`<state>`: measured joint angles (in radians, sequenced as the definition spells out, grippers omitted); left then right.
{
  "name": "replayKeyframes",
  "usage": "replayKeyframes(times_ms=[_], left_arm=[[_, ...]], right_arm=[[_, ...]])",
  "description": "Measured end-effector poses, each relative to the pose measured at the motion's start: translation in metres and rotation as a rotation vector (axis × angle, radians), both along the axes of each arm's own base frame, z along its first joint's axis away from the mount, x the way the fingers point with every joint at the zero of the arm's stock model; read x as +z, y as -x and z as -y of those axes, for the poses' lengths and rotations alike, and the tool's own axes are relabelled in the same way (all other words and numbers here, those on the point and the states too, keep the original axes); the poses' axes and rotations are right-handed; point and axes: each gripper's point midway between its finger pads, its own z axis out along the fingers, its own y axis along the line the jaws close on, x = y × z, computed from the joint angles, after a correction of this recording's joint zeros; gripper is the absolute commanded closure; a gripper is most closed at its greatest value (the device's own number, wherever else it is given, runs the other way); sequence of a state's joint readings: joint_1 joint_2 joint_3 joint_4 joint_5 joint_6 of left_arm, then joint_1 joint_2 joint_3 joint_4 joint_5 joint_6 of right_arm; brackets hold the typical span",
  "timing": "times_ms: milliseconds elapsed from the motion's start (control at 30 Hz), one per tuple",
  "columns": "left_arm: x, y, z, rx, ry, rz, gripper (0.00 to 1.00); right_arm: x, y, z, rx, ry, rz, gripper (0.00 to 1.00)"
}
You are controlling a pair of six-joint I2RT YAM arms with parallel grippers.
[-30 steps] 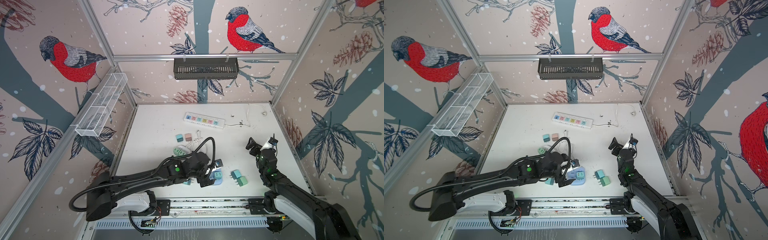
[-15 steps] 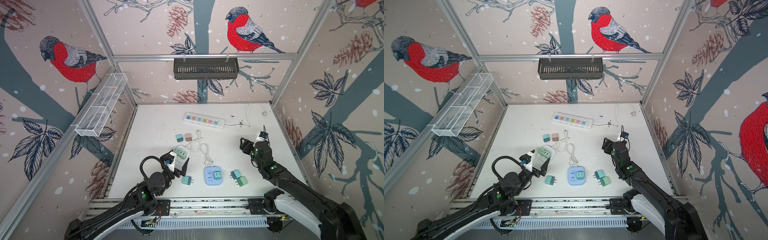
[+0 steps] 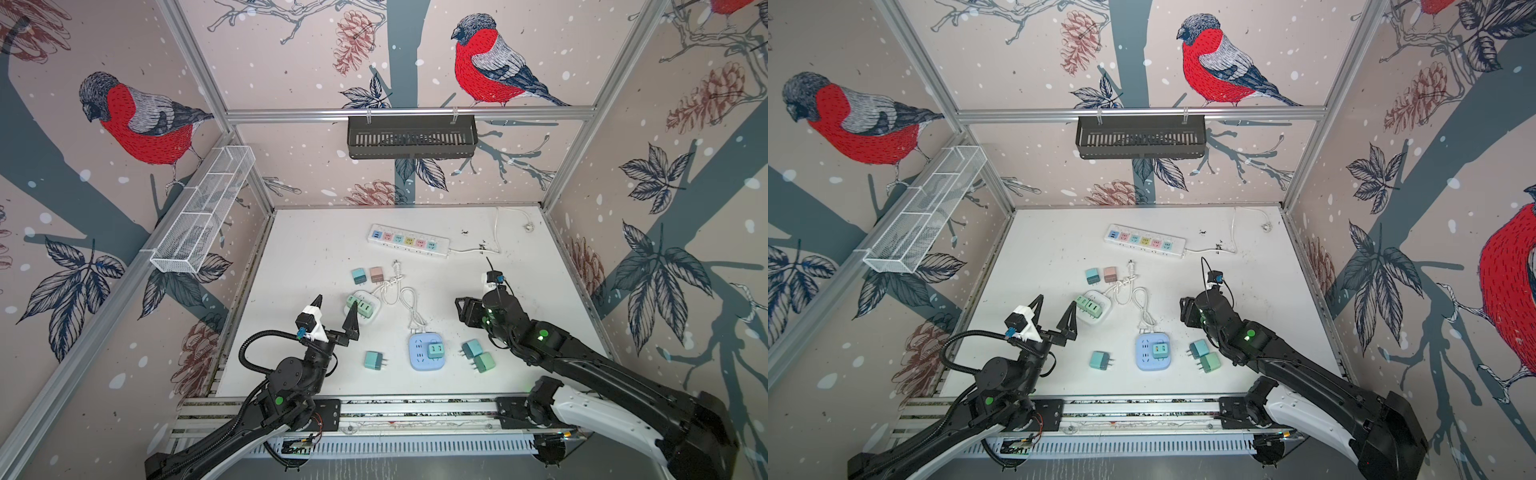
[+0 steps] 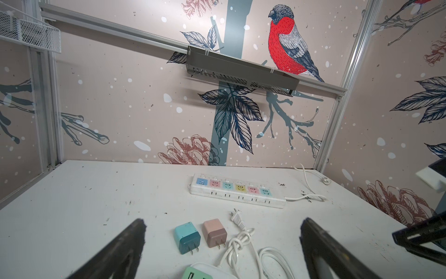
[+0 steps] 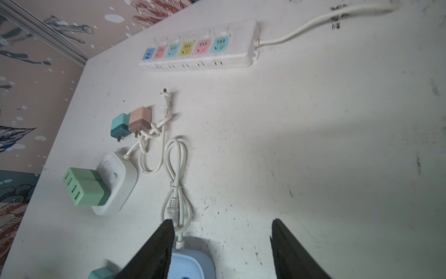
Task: Insert the plug
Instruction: 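Lower the right gripper onto the mint-green adapter beside the teal one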
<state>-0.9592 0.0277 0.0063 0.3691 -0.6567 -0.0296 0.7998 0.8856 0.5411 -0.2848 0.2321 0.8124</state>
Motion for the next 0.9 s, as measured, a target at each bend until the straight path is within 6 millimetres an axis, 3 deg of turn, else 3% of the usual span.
replayKeyframes(times_ms=[400, 567, 900], left_arm=[[-0.033, -0.013, -0.001, 0.074, -0.064, -0.123, 0.01], [-0.048, -0.017, -0.002, 0.103, -0.093, -0.173, 0.01], [-0.052, -0.018, -0.004, 0.124, -0.089, -0.192, 0.01]], right_arm=[[-0.064, 0.063, 0.021, 0.075, 0.151, -0.318, 0.37], [-0.074, 0.074, 0.034, 0.054, 0.210, -0.388, 0.37], [-0.081, 0.089, 0.051, 0.033, 0.313, -0.489, 0.40]])
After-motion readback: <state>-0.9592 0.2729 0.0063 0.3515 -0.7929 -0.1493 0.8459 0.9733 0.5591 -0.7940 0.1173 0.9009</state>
